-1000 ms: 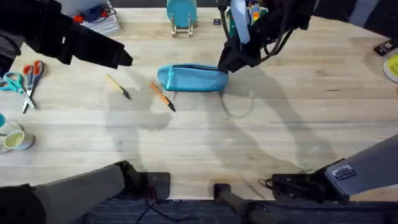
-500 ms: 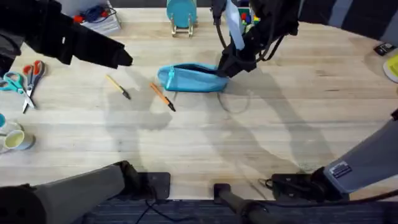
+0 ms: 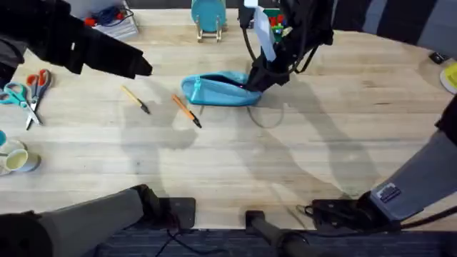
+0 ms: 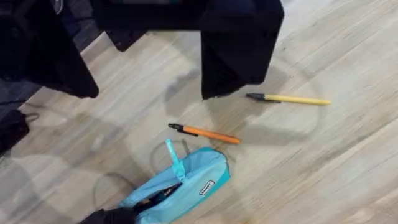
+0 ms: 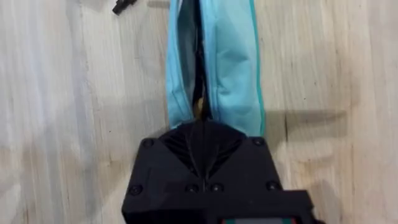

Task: Unzip the bag, pick up the pens from the table one at a time and place them inside, then zip the bag closed.

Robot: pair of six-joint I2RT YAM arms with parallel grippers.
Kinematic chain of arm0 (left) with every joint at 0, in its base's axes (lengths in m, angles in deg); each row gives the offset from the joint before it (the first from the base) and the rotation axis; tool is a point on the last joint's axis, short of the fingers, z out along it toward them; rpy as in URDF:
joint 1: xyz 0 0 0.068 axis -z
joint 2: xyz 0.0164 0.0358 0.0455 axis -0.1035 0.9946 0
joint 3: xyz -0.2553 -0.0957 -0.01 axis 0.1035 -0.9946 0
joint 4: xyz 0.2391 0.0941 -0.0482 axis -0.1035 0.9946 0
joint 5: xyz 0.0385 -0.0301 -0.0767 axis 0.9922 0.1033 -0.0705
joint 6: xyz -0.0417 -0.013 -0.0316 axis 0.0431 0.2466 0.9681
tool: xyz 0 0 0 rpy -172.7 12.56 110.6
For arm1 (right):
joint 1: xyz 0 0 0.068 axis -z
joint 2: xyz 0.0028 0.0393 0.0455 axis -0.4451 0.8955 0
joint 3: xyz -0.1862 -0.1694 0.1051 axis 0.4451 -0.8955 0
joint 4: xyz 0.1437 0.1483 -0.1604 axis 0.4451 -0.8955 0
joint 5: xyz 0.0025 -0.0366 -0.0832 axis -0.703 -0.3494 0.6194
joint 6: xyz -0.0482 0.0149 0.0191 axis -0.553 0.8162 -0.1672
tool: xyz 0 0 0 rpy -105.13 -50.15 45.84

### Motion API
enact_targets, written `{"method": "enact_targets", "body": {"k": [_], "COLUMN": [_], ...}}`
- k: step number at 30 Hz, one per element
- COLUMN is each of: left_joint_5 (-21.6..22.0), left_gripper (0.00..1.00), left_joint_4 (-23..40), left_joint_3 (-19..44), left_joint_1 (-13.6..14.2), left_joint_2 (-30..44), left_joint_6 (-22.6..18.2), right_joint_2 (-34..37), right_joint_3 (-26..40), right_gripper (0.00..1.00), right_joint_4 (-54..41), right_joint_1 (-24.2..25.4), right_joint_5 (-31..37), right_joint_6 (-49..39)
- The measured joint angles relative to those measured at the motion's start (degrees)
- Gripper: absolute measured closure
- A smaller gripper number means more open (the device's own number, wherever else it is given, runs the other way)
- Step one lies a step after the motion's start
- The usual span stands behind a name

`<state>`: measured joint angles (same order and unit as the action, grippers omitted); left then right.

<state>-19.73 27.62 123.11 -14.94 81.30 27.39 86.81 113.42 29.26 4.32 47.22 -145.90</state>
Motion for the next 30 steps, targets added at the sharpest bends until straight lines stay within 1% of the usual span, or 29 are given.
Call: {"method": "enact_targets", "body": {"k": [14, 16, 18, 19, 20, 21, 24, 25, 26, 30], "left_joint_5": [0.00, 0.00, 0.00, 0.00, 0.00, 0.00, 0.00, 0.00, 0.00, 0.00], "left_gripper": [0.006, 0.006, 0.006, 0.006, 0.006, 0.006, 0.006, 0.006, 0.006, 0.006], "left_joint_4": [-0.01, 0.00, 0.00, 0.00, 0.00, -0.01, -0.01, 0.00, -0.01, 0.00], "left_joint_3": [0.00, 0.00, 0.00, 0.00, 0.00, 0.00, 0.00, 0.00, 0.00, 0.00], "left_joint_1": [0.00, 0.00, 0.00, 0.00, 0.00, 0.00, 0.00, 0.00, 0.00, 0.00], "left_joint_2": [0.00, 0.00, 0.00, 0.00, 0.00, 0.00, 0.00, 0.00, 0.00, 0.00], "left_joint_6": [0.00, 0.00, 0.02, 0.00, 0.00, 0.00, 0.00, 0.00, 0.02, 0.00], "right_joint_2": [0.00, 0.00, 0.00, 0.00, 0.00, 0.00, 0.00, 0.00, 0.00, 0.00], "right_joint_3": [0.00, 0.00, 0.00, 0.00, 0.00, 0.00, 0.00, 0.00, 0.00, 0.00], "right_gripper": [0.969, 0.929, 0.820, 0.750, 0.658, 0.535, 0.100, 0.035, 0.014, 0.006], "right_joint_4": [0.80, 0.80, 0.82, 0.82, 0.82, 0.83, 0.84, 0.84, 0.82, 0.82], "right_joint_1": [-0.01, -0.02, 0.00, 0.00, 0.00, 0.00, -0.07, -0.13, -0.18, -0.22], "right_joint_5": [0.02, 0.02, 0.04, 0.04, 0.10, 0.13, 0.21, 0.20, 0.22, 0.22], "right_joint_6": [0.01, 0.01, -0.03, 0.00, -0.04, -0.02, -0.03, -0.21, -0.16, -0.16]}}
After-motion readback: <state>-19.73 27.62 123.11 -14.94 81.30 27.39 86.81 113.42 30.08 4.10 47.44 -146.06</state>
